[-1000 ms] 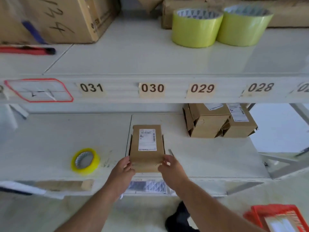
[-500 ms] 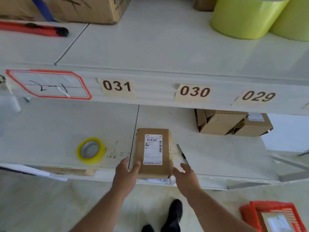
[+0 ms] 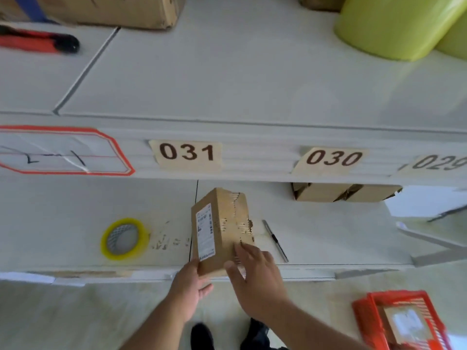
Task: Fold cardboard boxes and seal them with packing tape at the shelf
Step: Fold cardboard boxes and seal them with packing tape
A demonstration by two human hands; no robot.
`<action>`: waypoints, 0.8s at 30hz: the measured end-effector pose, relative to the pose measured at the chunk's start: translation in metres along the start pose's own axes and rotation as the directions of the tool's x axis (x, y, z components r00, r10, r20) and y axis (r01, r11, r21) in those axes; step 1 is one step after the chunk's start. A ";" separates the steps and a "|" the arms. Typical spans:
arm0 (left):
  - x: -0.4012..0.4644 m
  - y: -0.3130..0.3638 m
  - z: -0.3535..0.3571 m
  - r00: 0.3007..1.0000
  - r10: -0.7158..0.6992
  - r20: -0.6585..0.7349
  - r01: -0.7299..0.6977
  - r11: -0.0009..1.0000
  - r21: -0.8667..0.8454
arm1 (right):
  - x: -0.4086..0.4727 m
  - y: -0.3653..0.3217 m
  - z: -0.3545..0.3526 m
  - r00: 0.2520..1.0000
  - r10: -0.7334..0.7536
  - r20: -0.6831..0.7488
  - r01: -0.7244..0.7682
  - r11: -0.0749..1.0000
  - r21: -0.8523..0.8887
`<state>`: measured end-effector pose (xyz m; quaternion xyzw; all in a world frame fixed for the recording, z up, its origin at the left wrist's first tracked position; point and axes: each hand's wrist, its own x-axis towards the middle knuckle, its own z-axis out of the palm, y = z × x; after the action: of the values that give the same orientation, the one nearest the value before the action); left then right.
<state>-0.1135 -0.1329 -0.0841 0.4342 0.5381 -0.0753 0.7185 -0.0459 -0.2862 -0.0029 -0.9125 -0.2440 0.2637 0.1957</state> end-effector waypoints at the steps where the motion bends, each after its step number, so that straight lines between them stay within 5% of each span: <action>1: 0.007 0.000 -0.008 0.998 0.023 -0.053 -0.016 0.991 0.129 | -0.001 -0.012 0.006 1.000 -0.016 -0.007 0.016 0.999 -0.046; 4: 0.021 0.003 -0.033 0.948 0.235 -0.216 -0.105 0.870 0.482 | 0.005 -0.039 0.022 0.998 -0.025 -0.065 0.022 0.999 -0.035; 6: 0.013 0.013 -0.044 0.902 0.392 -0.179 -0.258 0.825 0.504 | 0.013 -0.046 0.032 0.996 0.000 -0.094 0.002 1.000 0.012; 10: -0.019 0.028 -0.044 0.904 0.428 0.018 -0.385 0.794 0.470 | 0.024 -0.036 0.048 0.966 0.185 -0.183 -0.128 0.950 0.286; 13: -0.019 0.023 -0.042 0.913 0.403 0.064 -0.374 0.764 0.526 | 0.026 -0.025 0.049 0.942 0.332 0.039 -0.295 0.770 0.565; 15: -0.016 0.020 -0.044 0.919 0.389 0.067 -0.364 0.768 0.526 | 0.022 -0.022 0.051 0.949 0.274 0.156 -0.308 0.695 0.650; 17: -0.015 0.020 -0.045 0.928 0.355 0.117 -0.369 0.826 0.425 | 0.012 -0.019 0.052 0.976 0.215 0.037 -0.194 0.779 0.596; 20: -0.004 0.023 -0.049 0.937 0.279 0.207 -0.322 0.923 0.211 | -0.005 -0.019 0.053 0.986 0.115 -0.124 -0.080 0.964 0.253; 24: 0.018 0.021 -0.049 0.990 0.138 0.042 -0.140 0.989 0.046 | -0.005 -0.028 0.059 0.986 -0.062 -0.157 0.055 0.997 -0.050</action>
<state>-0.1292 -0.0792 -0.0897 0.4866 0.4908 -0.0466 0.7212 -0.0935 -0.2527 -0.0337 -0.9272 -0.2603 0.1790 0.2012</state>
